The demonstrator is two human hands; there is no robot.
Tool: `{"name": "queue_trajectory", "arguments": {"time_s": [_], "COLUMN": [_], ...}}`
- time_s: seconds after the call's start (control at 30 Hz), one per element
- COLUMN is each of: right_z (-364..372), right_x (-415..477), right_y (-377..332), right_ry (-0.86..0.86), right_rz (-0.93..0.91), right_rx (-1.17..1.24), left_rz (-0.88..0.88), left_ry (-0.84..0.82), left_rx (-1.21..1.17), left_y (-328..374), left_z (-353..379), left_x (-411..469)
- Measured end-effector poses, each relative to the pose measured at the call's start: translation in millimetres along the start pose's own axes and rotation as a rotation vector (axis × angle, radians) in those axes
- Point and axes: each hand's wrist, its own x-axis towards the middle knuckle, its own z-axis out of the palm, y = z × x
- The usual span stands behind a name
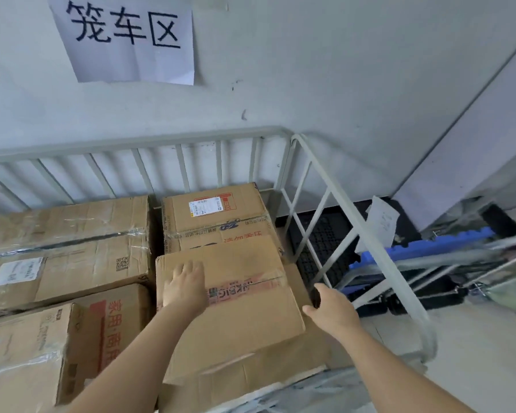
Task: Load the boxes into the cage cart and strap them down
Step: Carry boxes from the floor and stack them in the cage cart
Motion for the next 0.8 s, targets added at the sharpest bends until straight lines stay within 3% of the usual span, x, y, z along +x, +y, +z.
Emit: {"name": "queue_trajectory", "arguments": {"time_s": [0.4, 0.8], "right_z": [-78.4, -70.2], "right_x": [-117.4, -358.5], "right_y": [128.4, 280.4], "right_ry": [0.409, 0.544], "right_rz": [0.275, 0.687], "right_rx": [-0.11, -0.083], "left_rz": [0.721, 1.225], "left_ry": [0.235, 0.317], "left_rx": [0.201, 0.304], "left_y": [188.9, 355.8], "left_z": [-49.7, -42.1], "left_x": [-42.0, -248.4]}}
